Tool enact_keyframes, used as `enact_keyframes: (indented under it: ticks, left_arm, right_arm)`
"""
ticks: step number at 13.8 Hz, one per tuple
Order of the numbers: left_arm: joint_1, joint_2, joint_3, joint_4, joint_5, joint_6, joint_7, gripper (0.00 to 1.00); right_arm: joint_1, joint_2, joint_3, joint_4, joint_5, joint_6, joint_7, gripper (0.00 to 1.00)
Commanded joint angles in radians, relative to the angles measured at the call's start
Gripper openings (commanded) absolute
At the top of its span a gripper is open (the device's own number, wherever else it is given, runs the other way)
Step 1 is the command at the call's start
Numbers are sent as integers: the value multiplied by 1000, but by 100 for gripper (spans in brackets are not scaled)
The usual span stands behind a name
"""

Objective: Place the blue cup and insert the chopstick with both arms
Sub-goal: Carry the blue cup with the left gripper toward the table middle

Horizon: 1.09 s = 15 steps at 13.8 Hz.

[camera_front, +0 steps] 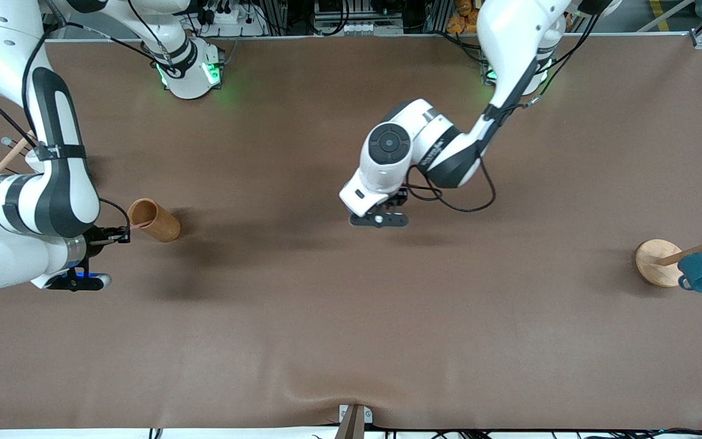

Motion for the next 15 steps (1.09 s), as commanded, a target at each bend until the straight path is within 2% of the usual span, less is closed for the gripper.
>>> enact_keyframes:
  ticks: [1, 5, 8, 11, 15]
  left_arm:
    - [108, -103, -1, 5, 24, -110, -7, 100]
    - [144, -187, -1, 7, 21, -263, -16, 100]
    - [185, -284, -3, 7, 15, -287, -48, 100]
    - [187, -388, -1, 8, 20, -449, -45, 100]
    - [225, -393, 28, 23, 44, -501, -40, 100]
  right_arm:
    - [-11, 7, 5, 26, 17, -19, 0, 0]
    - [-17, -19, 7, 27, 17, -28, -3, 0]
    - [-15, -54, 10, 27, 21, -54, -3, 0]
    - [-15, -78, 10, 27, 39, -78, -3, 0]
    - [-12, -123, 11, 29, 48, -100, -11, 0]
